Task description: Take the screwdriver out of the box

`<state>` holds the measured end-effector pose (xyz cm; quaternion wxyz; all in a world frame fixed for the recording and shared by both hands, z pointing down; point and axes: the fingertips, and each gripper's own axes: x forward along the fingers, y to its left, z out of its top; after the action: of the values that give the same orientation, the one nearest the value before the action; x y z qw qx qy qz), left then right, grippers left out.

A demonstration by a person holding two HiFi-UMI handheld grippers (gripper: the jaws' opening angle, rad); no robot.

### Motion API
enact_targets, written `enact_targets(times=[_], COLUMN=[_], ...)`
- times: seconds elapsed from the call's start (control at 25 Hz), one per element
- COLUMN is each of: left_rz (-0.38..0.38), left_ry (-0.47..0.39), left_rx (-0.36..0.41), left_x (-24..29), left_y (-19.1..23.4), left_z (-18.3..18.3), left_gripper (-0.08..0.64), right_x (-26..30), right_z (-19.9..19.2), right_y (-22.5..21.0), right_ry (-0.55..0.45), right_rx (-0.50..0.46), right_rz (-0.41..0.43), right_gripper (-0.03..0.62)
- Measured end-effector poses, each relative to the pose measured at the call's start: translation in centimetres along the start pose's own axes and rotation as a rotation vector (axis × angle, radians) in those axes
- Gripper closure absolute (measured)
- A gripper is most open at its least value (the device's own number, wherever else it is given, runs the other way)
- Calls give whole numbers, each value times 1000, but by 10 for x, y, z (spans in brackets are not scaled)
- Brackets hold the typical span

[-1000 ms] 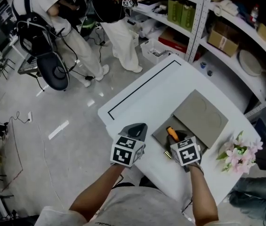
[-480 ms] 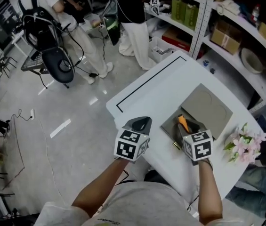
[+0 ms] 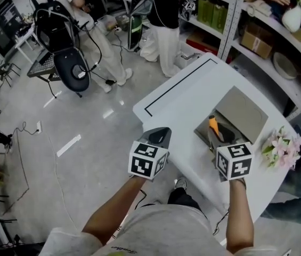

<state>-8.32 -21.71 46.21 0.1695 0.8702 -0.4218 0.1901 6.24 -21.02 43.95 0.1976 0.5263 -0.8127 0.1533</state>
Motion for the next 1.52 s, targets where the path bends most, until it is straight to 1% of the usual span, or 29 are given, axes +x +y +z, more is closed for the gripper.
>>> enact_targets(times=[0.2, 0.6, 0.8, 0.92, 1.12, 1.52], left_rz=[12, 44, 48, 51, 54, 58], left_ry=[-20, -78, -99, -109, -111, -115], left_rx=[4, 5, 2, 6, 9, 18], left_x=[-31, -89, -111, -120, -133, -142], left_y=[7, 20, 20, 21, 21, 24], left_z=[-6, -13, -17, -19, -26, -28], left_gripper=[554, 554, 554, 554, 554, 554], right_x=[-14, -43, -58, -63, -71, -75], right_z=[8, 22, 23, 19, 13, 14], right_y=[32, 92, 119, 132, 146, 155], right_ry=[-43, -151, -192, -200, -205, -230], right_rx=[-2, 29, 54, 48, 53, 69], right_rz=[3, 14, 32, 38, 37, 29], right_gripper=[477, 477, 477, 477, 477, 476])
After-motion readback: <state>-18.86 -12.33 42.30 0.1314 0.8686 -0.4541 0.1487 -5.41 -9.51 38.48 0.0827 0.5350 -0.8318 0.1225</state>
